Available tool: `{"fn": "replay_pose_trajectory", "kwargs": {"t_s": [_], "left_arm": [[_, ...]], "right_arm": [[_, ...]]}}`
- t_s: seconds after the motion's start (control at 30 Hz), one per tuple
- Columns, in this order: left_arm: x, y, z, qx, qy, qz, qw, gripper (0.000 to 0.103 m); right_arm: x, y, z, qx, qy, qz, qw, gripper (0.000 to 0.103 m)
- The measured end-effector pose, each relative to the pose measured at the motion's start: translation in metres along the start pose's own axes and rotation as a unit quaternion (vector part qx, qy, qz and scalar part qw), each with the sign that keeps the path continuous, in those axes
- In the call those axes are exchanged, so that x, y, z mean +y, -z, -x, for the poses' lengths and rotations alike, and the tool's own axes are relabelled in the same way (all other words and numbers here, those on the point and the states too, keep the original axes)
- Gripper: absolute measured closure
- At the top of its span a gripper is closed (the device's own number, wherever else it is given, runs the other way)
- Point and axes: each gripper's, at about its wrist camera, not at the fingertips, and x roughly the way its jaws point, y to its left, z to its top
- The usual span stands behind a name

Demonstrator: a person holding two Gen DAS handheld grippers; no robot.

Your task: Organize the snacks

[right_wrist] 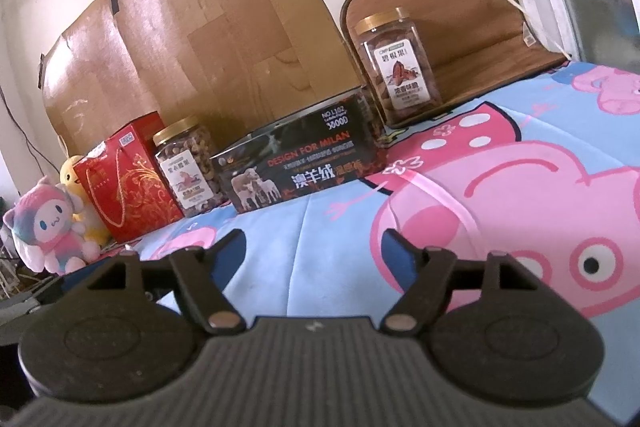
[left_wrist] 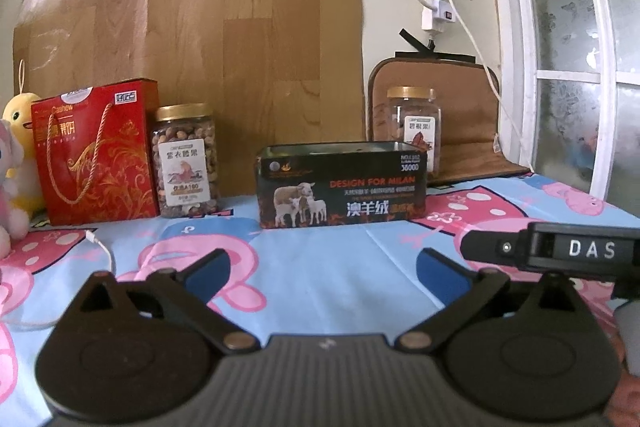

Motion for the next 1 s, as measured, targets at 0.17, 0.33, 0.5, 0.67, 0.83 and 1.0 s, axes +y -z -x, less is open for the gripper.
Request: {"fn": "replay_pose_trajectory", "kwargs": {"t_s": [0.17, 0.33, 0.5, 0.67, 0.83, 1.0], "left_arm": [[-0.0007, 0.0000, -0.0006, 0.003, 0.001, 0.001, 1.0000, 0.000], [0.0002, -0.0002, -0.0039, 0.013, 0.000, 0.003, 0.9999, 0.000], [0.0001, -0.0001, -0.0066, 0.019, -0.002, 0.003, 0.9998, 0.000], [-0.0013, -0.0003, -0.0080, 0.023, -0.003, -0.002, 0.9997, 0.000], [-0.0009, -0.0001, -0.0081, 0.023, -0.005, -0.001, 0.9997, 0.000], [0.0012, -0.0003, -0.0096, 0.026, -0.004, 0.004, 0.9997, 0.000]], "right_arm": [[-0.0005, -0.0006, -0.0007, 0.004, 0.000, -0.001, 1.000, 0.026], [-0.0002, -0.0013, -0.0016, 0.010, 0.001, 0.003, 1.000, 0.026], [-0.0005, -0.0019, -0.0021, 0.014, -0.005, 0.006, 1.000, 0.026], [-0.0011, -0.0018, -0.0014, 0.014, -0.007, 0.006, 1.000, 0.026], [-0.0012, -0.0025, -0.0023, 0.016, -0.011, 0.003, 1.000, 0.026], [-0.0007, -0.0026, -0.0029, 0.017, -0.014, 0.005, 1.000, 0.026]]}}
